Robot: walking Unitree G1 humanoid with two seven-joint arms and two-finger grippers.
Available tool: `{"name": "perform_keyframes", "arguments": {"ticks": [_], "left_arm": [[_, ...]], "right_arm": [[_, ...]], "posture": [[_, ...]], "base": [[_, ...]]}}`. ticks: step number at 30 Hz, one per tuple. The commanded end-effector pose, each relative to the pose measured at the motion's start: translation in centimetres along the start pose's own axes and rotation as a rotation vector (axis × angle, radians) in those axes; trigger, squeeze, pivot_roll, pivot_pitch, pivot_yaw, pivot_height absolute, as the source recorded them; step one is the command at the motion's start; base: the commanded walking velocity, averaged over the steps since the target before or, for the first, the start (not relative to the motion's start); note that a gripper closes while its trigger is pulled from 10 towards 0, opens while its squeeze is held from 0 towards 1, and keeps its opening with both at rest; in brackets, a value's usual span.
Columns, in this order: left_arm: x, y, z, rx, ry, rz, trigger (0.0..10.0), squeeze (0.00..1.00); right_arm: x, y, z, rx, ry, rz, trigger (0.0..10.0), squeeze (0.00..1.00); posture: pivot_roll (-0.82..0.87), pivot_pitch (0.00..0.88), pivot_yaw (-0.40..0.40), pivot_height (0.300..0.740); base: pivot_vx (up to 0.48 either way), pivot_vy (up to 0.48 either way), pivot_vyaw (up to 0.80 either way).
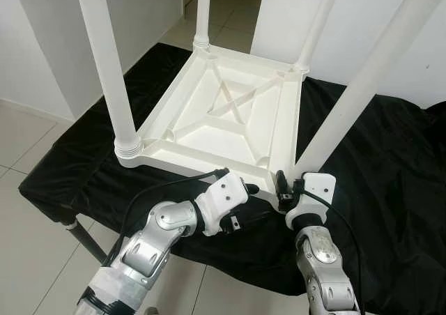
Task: Building children table
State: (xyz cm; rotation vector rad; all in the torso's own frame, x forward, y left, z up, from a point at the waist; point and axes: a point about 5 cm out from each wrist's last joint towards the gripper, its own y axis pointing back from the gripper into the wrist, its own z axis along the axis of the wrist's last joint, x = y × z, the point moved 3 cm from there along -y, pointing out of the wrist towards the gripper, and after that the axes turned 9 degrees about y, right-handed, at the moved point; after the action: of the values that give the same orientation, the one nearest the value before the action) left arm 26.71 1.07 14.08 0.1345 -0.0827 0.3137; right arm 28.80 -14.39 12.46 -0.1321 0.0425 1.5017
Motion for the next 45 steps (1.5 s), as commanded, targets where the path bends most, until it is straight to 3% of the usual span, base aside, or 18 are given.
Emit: {"name": "perform_keyframes", "arguments": {"ticks": [1, 2, 3, 14, 15, 17, 18, 19, 20, 21, 25, 27, 37, 38, 39, 40, 45], "left_arm": [[-0.3, -0.1, -0.2, 0.010, -0.001, -0.024, 10.0, 0.00], [-0.3, -0.1, -0.2, 0.010, -0.001, -0.023, 10.0, 0.00], [-0.3, -0.1, -0.2, 0.009, 0.000, -0.022, 10.0, 0.00], [-0.2, 0.0, -0.1, 0.007, 0.003, -0.012, 10.0, 0.00], [-0.2, 0.0, -0.1, 0.008, 0.004, -0.010, 10.0, 0.00], [-0.2, 0.0, -0.1, 0.008, 0.004, -0.010, 10.0, 0.00], [-0.3, 0.1, -0.1, 0.009, 0.003, -0.010, 10.0, 0.00], [-0.3, 0.1, -0.1, 0.009, 0.003, -0.010, 10.0, 0.00], [-0.3, 0.1, -0.2, 0.012, 0.003, -0.011, 10.0, 0.00], [-0.3, 0.2, -0.2, 0.017, 0.005, -0.015, 10.0, 0.00], [-0.4, 0.2, -0.3, 0.020, 0.006, -0.018, 10.0, 0.00], [-0.5, 0.2, -0.3, 0.024, 0.006, -0.028, 10.0, 0.00], [-0.4, 0.5, -0.3, 0.031, 0.006, -0.034, 10.0, 0.00], [-0.4, 0.5, -0.3, 0.031, 0.006, -0.032, 10.0, 0.00], [-0.4, 0.5, -0.2, 0.031, 0.006, -0.031, 10.0, 0.00], [-0.4, 0.4, -0.2, 0.030, 0.005, -0.029, 10.0, 0.00], [-0.4, 0.4, -0.2, 0.028, 0.006, -0.026, 10.0, 0.00]], "right_arm": [[-1.0, 0.5, -2.0, 0.090, 0.046, -0.053, 10.0, 0.00], [-1.2, 0.3, -1.9, 0.082, 0.049, -0.046, 10.0, 0.97], [-1.3, 0.2, -1.8, 0.074, 0.046, -0.040, 10.0, 1.00], [-1.9, 0.1, -1.2, 0.023, 0.038, 0.037, 10.0, 1.00], [-1.7, 0.3, -1.1, -0.007, 0.041, 0.135, 10.0, 1.00], [-1.7, 0.3, -1.1, -0.007, 0.041, 0.135, 10.0, 1.00], [-1.6, 0.4, -1.0, -0.021, 0.045, 0.182, 10.0, 0.50], [-1.6, 0.4, -1.0, -0.021, 0.045, 0.182, 10.0, 0.50], [-1.8, 0.2, -0.8, -0.042, 0.042, 0.219, 10.0, 0.00], [-2.0, -0.1, -0.3, -0.081, 0.048, 0.278, 10.0, 0.00], [-2.1, -0.3, -0.1, -0.095, 0.046, 0.302, 10.0, 0.00], [-1.9, -0.6, 0.3, -0.121, 0.047, 0.398, 10.0, 0.00], [-1.3, -1.1, 0.1, -0.120, 0.092, 0.627, 9.8, 0.00], [-1.2, -1.3, 0.0, -0.118, 0.102, 0.646, 5.3, 0.00], [-1.2, -1.3, 0.0, -0.118, 0.109, 0.661, 5.3, 0.00], [-1.2, -1.5, -0.1, -0.115, 0.124, 0.679, 0.5, 0.00], [-1.4, -1.6, -0.4, -0.108, 0.137, 0.692, 0.0, 0.00]], "posture": [[0.02, 0.072, -0.102, 0.740], [0.02, 0.073, -0.103, 0.740], [0.02, 0.074, -0.104, 0.740], [0.03, 0.084, -0.107, 0.740], [0.03, 0.091, -0.109, 0.740], [0.03, 0.091, -0.109, 0.740], [0.03, 0.091, -0.109, 0.740], [0.03, 0.091, -0.109, 0.740], [0.03, 0.091, -0.109, 0.740], [0.03, 0.099, -0.099, 0.740], [0.03, 0.099, -0.099, 0.740], [0.03, 0.105, -0.092, 0.740], [0.04, 0.106, -0.089, 0.740], [0.04, 0.106, -0.089, 0.740], [0.04, 0.105, -0.093, 0.740], [0.04, 0.105, -0.096, 0.740], [0.04, 0.105, -0.099, 0.740]], "base": [[0.000, 0.000, 0.00], [0.000, 0.000, 0.00], [0.000, 0.000, 0.00], [0.000, 0.000, 0.00], [0.000, 0.000, 0.00], [0.000, 0.000, 0.00], [0.000, 0.000, 0.00], [0.000, 0.000, 0.00], [0.000, 0.000, 0.00], [0.000, 0.000, 0.00], [0.000, 0.000, 0.00], [0.000, 0.000, 0.00], [0.000, 0.000, 0.00], [0.000, 0.000, 0.00], [0.000, 0.000, 0.00], [0.000, 0.000, 0.00], [0.000, 0.000, 0.00]]}}
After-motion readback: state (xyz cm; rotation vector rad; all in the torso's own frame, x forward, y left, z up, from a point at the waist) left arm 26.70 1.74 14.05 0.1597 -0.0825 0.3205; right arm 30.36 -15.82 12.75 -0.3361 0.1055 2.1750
